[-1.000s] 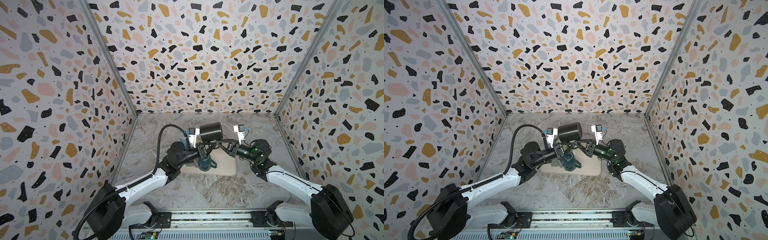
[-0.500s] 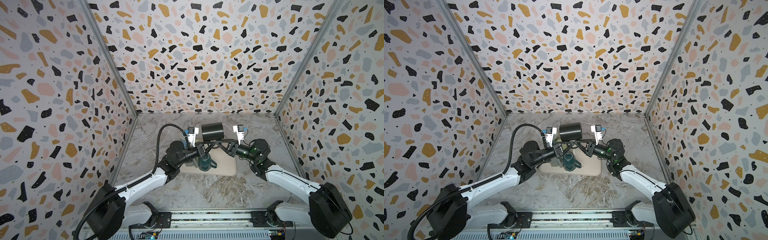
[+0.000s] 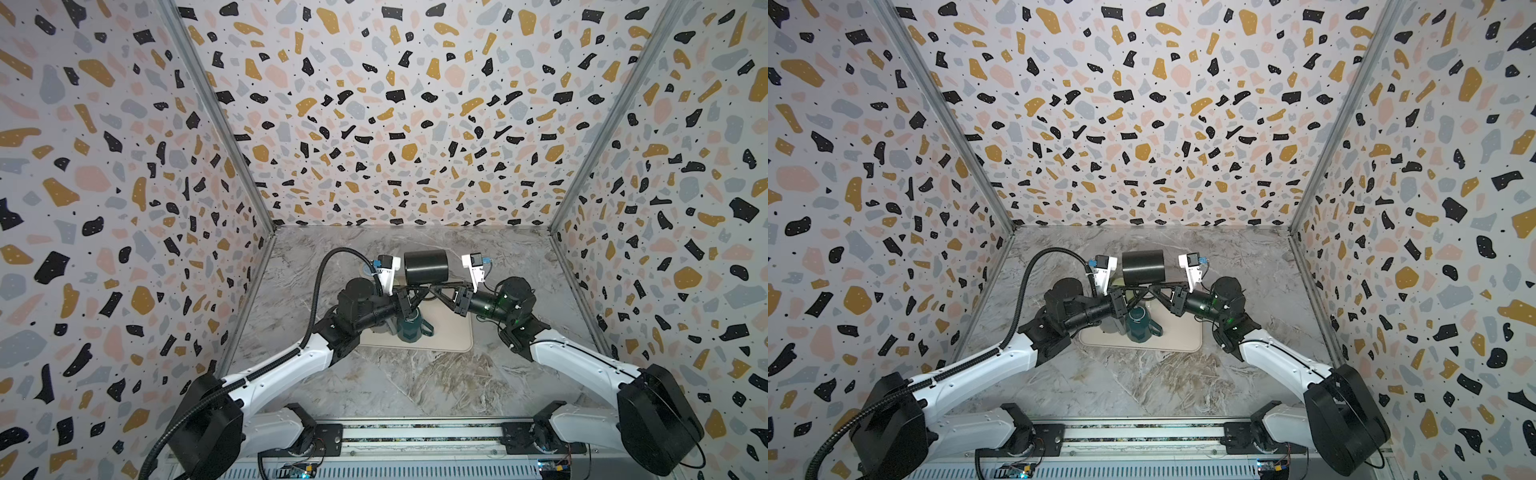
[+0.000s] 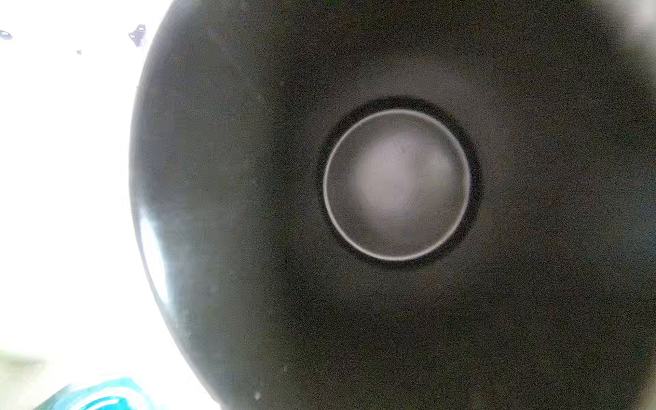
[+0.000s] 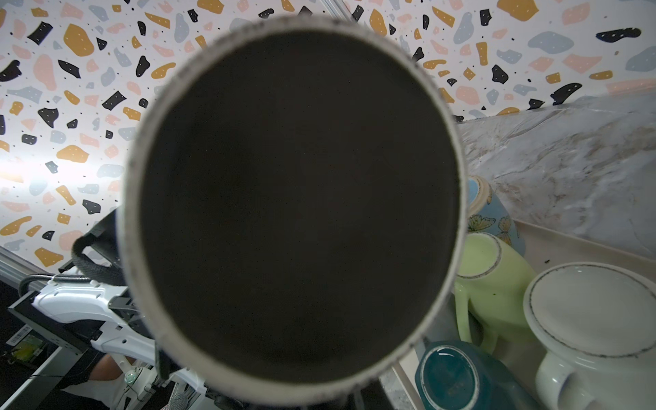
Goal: Turn the mug right side up
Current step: Place the mug at the top-left of the table.
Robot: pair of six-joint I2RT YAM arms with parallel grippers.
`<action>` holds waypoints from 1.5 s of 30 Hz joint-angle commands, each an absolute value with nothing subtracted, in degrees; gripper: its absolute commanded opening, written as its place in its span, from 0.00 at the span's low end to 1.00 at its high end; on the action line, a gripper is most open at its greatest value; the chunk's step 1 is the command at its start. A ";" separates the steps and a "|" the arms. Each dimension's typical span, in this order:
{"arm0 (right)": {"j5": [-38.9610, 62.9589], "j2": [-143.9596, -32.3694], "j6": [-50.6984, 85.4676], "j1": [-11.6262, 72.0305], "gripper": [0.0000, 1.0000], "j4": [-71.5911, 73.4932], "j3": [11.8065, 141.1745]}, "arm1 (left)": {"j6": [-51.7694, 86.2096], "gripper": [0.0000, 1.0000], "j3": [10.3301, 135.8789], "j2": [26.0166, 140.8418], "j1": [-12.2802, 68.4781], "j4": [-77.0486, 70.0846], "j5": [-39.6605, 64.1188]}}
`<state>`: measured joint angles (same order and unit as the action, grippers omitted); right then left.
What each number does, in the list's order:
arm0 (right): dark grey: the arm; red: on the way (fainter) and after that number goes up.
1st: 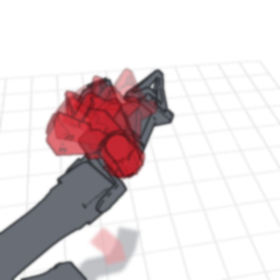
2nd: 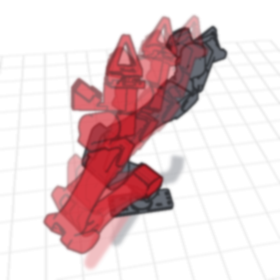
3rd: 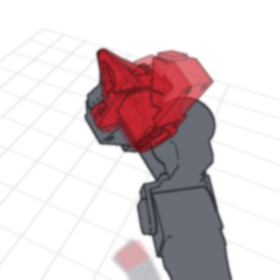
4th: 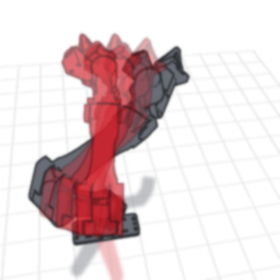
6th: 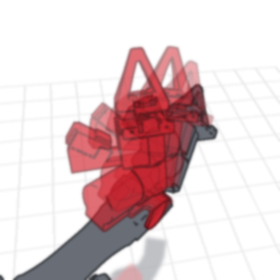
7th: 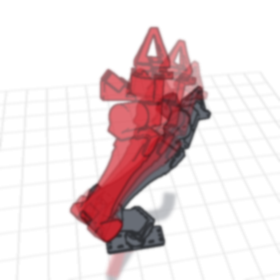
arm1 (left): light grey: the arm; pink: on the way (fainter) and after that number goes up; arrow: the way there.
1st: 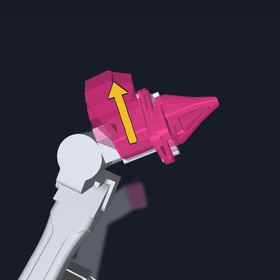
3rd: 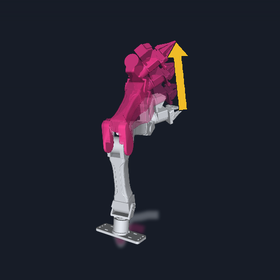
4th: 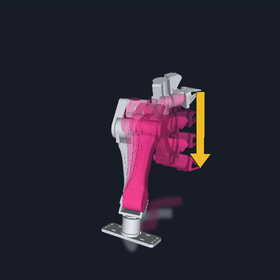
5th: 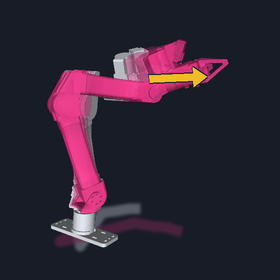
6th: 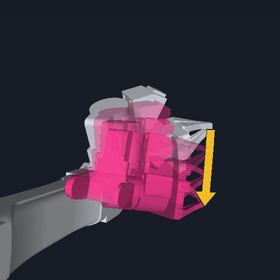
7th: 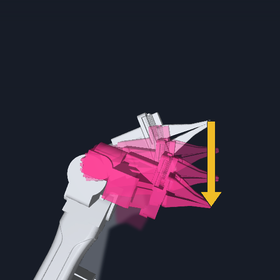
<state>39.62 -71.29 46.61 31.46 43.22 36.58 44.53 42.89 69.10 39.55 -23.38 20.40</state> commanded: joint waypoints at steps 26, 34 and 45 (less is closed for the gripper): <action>38.58 -66.54 40.70 30.53 0.51 37.60 34.82 | 31.05 0.00 56.78 69.32 39.64 -1.73 1.43; 34.73 -61.77 33.27 29.14 0.53 23.11 37.24 | 27.50 0.00 62.32 72.74 39.63 5.43 -5.07; 31.19 -57.58 28.74 21.68 0.65 6.91 36.41 | 21.82 0.00 67.98 73.32 38.26 14.48 -18.60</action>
